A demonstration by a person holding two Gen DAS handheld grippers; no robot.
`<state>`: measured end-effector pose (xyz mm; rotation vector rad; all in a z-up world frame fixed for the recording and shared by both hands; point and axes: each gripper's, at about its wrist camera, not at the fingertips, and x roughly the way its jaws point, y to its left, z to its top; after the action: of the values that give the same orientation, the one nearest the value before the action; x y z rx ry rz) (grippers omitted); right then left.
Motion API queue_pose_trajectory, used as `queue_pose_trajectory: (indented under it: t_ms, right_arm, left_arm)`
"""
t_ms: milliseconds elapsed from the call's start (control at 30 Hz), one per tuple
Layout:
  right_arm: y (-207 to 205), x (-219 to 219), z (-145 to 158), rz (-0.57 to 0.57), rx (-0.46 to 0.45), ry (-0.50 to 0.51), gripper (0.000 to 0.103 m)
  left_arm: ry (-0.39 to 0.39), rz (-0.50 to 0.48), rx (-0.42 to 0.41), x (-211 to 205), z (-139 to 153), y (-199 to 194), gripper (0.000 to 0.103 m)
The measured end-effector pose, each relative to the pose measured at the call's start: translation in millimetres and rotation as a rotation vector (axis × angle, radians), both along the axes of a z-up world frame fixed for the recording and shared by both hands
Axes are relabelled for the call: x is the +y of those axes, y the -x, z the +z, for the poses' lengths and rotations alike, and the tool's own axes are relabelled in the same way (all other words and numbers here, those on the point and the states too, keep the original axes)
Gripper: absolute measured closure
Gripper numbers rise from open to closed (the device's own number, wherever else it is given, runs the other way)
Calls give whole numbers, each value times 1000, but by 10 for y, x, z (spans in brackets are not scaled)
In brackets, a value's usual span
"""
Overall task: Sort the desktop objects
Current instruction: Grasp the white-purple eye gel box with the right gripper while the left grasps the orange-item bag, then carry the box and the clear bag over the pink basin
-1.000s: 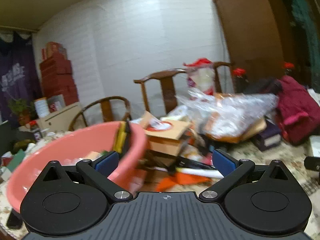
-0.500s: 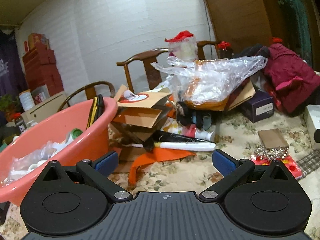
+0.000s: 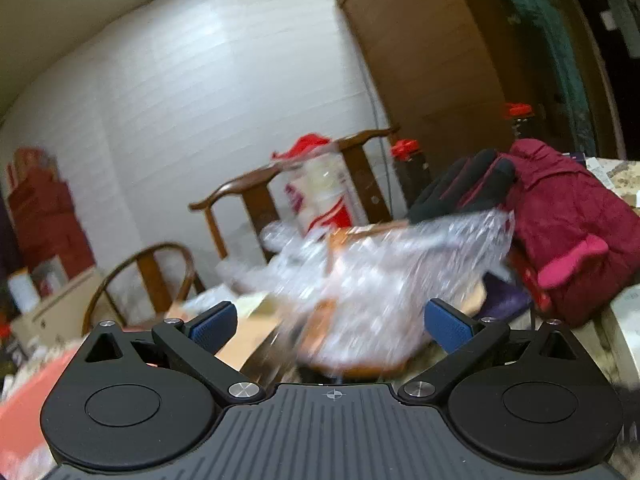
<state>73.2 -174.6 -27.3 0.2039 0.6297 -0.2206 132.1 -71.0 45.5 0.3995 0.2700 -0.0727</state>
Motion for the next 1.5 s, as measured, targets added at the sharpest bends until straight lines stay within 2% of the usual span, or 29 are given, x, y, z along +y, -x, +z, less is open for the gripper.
queue_pose_trajectory:
  t_ms: [200,300,333,367,433,533,667,733,1000,1233,1500]
  right_arm:
    - [-27,-25,-1,41,31,35,1]
    - [11,-44,3,58,33,44,2]
    - [26,-51,5,61,30,45,4]
    - [41,-52,9,60,27,51,7]
    - [71,-53,16,46,19,80,22]
    - [131,-128,28,44,-1,68,35]
    - [228,-261,42,58,-32,13,36]
    - [275,-293,53,65,-44,-10,37]
    - [518,-190,173,126,-121,-40,37]
    - [631,36,501,202,-211,-14,37]
    - [483,394,818,290,-277,20,37]
  left_arm:
    - [-64,-3,47,-237,-185,-444,0]
    - [-55,0,50,-239,-248,-511,1]
    - [-44,-2,48,-224,-259,-510,9]
    - [-28,-14,57,-202,-264,-512,22]
    - [10,-30,108,-135,-283,-552,44]
    - [43,-41,96,-27,-312,-514,53]
    - [85,-43,49,97,-256,-325,73]
    - [87,-38,16,161,-194,-212,79]
    - [143,-54,-47,350,59,185,82]
    - [127,-29,-120,454,318,478,81]
    - [119,49,-178,698,539,700,81]
